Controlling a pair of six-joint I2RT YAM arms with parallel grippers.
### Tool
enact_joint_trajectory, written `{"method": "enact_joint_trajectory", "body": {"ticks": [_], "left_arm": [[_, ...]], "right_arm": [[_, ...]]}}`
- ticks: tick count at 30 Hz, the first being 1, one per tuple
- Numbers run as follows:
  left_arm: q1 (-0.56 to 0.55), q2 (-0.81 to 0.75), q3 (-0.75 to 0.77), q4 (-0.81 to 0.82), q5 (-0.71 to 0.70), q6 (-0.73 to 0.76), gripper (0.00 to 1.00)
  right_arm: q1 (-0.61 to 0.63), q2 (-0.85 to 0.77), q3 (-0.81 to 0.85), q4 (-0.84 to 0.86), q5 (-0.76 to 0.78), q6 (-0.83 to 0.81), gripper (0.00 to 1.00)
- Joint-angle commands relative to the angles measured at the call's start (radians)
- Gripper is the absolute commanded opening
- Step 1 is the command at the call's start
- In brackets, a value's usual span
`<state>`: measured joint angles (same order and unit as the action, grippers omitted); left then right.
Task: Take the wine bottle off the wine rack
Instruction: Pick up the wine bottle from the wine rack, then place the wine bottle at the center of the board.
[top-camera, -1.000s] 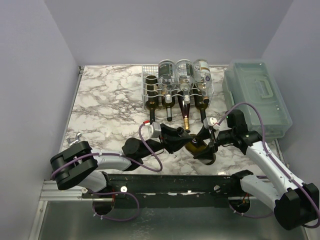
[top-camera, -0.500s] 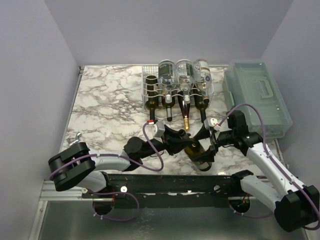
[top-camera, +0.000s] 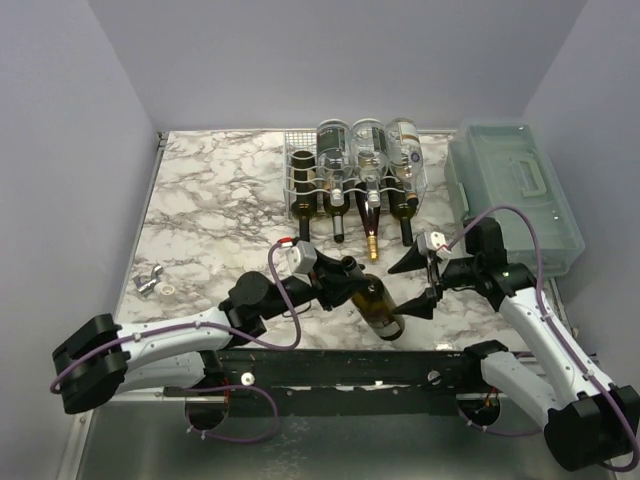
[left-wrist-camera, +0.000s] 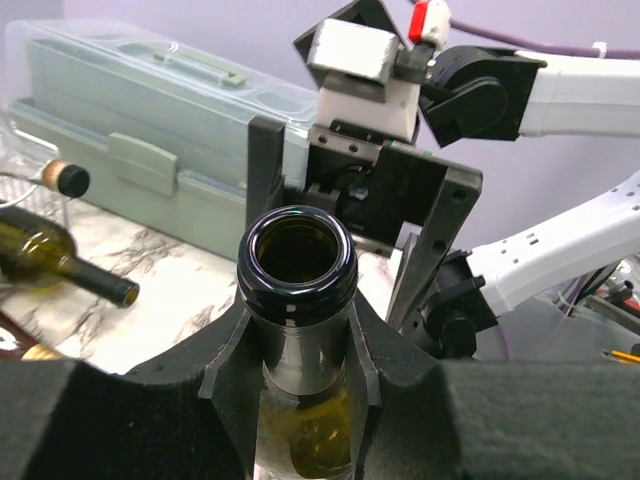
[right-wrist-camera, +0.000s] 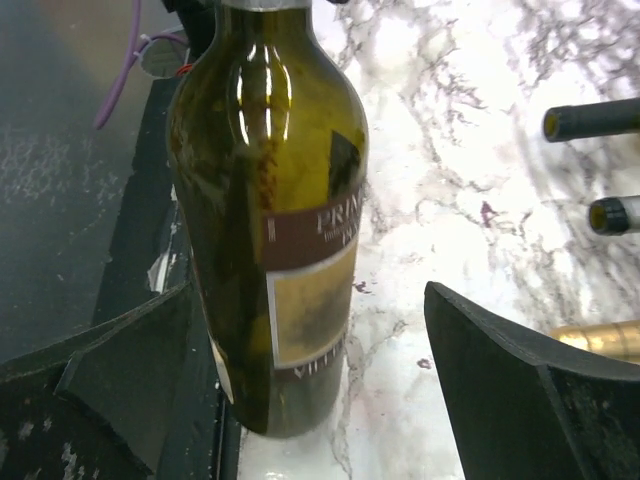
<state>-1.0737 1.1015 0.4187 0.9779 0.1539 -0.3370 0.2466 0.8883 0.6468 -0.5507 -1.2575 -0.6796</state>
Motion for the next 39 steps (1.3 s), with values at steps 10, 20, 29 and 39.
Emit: {"method": "enact_joint_trajectory", "body": {"ticks": [10,20,29,39], "left_arm": [[0.089,-0.398,0.137,-0.696,-0.212,0.114,0.0],[0.337,-0.453,0.31,-1.043,-0.202,0.145,0.0],[0.505,-0.381,0.439,-1.141,-0.188,0.214,0.0],[0.67,-0.246,0.535,-1.102,-0.186,0.217,0.0]], "right_arm": [[-0.062,-0.04,0.069,-0.089,0.04,-0.059,1.0],[-0.07,-0.049,0.078,-0.04,0.133,0.033,1.0],[-0.073,-0.045,0.09,0.044,0.203,0.187,1.0],[-0.083,-0.073,0.042,0.074,0.259,0.193,1.0]]}}
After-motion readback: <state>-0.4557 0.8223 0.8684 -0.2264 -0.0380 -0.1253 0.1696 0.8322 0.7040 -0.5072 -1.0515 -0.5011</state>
